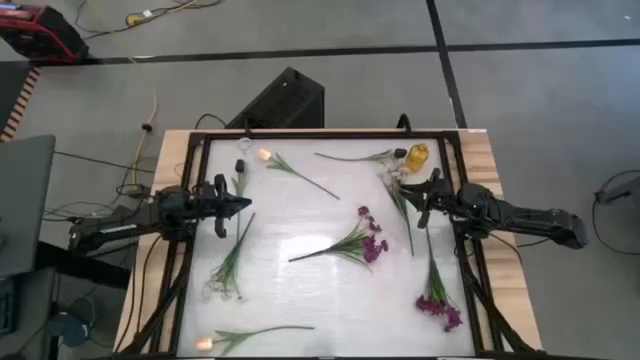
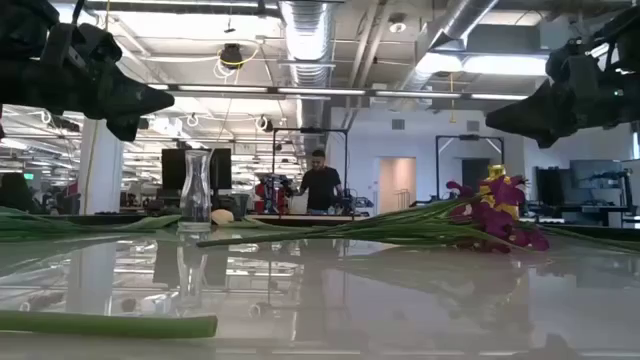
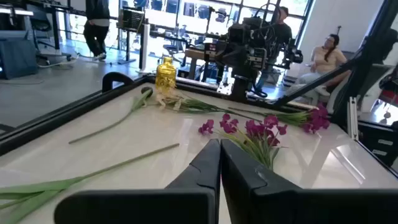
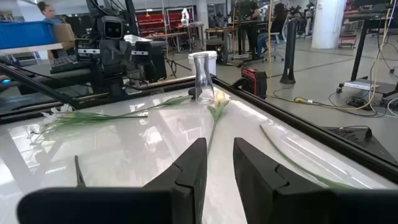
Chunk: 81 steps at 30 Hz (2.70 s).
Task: Sort flowers into vase by color
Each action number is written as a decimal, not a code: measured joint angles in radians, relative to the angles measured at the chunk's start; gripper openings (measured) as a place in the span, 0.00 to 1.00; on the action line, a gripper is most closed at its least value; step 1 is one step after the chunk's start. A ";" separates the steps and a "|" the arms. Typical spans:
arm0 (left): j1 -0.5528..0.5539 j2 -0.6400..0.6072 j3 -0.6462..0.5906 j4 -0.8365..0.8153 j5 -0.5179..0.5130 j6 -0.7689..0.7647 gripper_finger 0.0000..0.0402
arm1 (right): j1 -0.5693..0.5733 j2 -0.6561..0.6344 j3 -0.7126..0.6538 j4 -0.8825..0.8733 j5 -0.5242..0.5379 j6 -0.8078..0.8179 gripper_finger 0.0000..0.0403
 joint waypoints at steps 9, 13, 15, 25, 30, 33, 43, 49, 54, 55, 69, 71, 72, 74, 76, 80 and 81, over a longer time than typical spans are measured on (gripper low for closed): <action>0.000 0.000 0.000 0.000 0.000 0.000 0.00 | 0.000 0.000 0.000 0.000 0.000 0.000 0.27; 0.000 0.000 0.000 0.000 0.000 0.000 0.00 | 0.000 0.000 0.000 0.000 0.000 0.000 0.27; 0.000 0.000 0.000 0.000 0.000 0.000 0.00 | 0.000 0.000 0.000 0.000 0.000 0.000 0.27; 0.000 0.000 0.000 0.000 0.000 0.000 0.00 | 0.000 0.000 0.000 0.000 0.000 0.000 0.27; 0.000 0.000 0.000 0.000 0.000 0.000 0.00 | 0.000 0.000 0.000 0.000 0.000 0.000 0.27; 0.000 0.000 0.000 0.000 0.000 0.000 0.00 | 0.000 0.000 0.000 0.000 0.000 0.000 0.27; 0.000 0.000 0.000 0.000 0.000 0.000 0.00 | 0.000 0.000 0.000 0.000 0.000 0.000 0.27; 0.000 0.000 0.000 0.000 0.000 0.000 0.00 | 0.000 0.000 0.000 0.000 0.000 0.000 0.27; 0.000 0.000 0.000 0.000 0.000 0.002 0.00 | 0.000 0.000 0.000 0.000 0.000 0.000 0.27; 0.000 0.000 0.000 0.003 -0.004 0.025 0.00 | 0.000 0.000 0.000 0.000 0.000 0.000 0.27; 0.000 0.000 0.000 -0.013 -0.068 0.307 0.00 | 0.000 0.000 0.000 0.000 0.000 0.000 0.27; 0.000 0.000 0.000 -0.012 -0.068 0.316 0.00 | 0.000 0.000 0.000 0.006 0.000 0.000 0.27; 0.000 0.000 0.000 -0.005 -0.065 0.304 0.00 | 0.000 0.000 -0.001 0.018 0.000 0.000 0.27; -0.001 0.000 0.000 0.020 -0.044 0.221 0.00 | 0.000 0.000 -0.002 0.037 0.001 0.000 0.27; -0.001 0.000 0.000 0.064 -0.039 0.154 0.00 | 0.000 0.000 -0.003 0.053 0.002 0.000 0.27; -0.001 0.000 0.000 0.122 -0.065 0.018 0.00 | 0.002 -0.001 -0.003 0.106 0.000 0.087 0.27; -0.001 0.001 0.000 0.138 -0.074 0.006 0.00 | 0.003 0.000 -0.003 0.124 -0.012 0.089 0.27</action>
